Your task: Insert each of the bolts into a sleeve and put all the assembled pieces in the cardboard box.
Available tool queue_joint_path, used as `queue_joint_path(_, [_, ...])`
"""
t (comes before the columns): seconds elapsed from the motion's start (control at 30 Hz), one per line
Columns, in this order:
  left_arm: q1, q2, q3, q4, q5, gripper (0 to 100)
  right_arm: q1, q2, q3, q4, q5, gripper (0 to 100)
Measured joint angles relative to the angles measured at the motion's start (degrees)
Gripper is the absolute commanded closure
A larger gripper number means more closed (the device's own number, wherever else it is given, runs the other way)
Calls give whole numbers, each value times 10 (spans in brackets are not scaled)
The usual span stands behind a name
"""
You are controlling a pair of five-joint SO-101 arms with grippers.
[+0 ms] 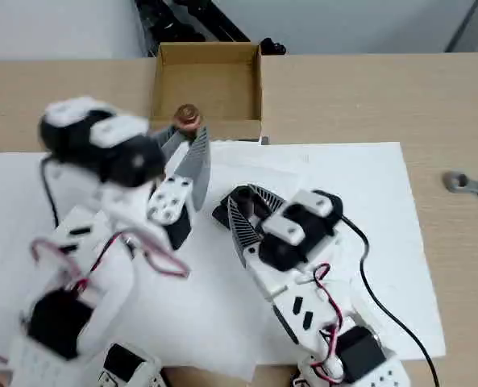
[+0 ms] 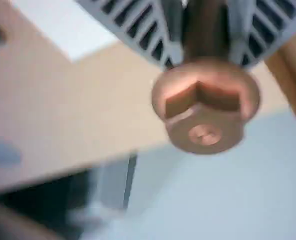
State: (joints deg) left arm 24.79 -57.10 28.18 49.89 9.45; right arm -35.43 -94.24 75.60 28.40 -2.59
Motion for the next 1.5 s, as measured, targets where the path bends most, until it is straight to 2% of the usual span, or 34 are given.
queue_joint_path(0.3, [77, 108, -65, -2, 0, 994, -23, -58, 39, -11, 0, 995])
queue_joint_path(0.5, [80, 116, -88, -1, 7, 994, -26, -84, 58, -11, 0, 995])
queue_joint_path(0.67, [63, 117, -139, 66, 74, 994, -26, -84, 58, -11, 0, 995])
queue_joint_path(0.77, [59, 116, -151, 101, 85, 994, -26, -84, 58, -11, 0, 995])
queue_joint_path(1.07, [96, 116, -152, 116, 86, 994, -26, -84, 58, -11, -8, 995])
queue_joint_path(1.5, [100, 117, -152, 164, 87, 994, -26, -84, 58, -11, -10, 995])
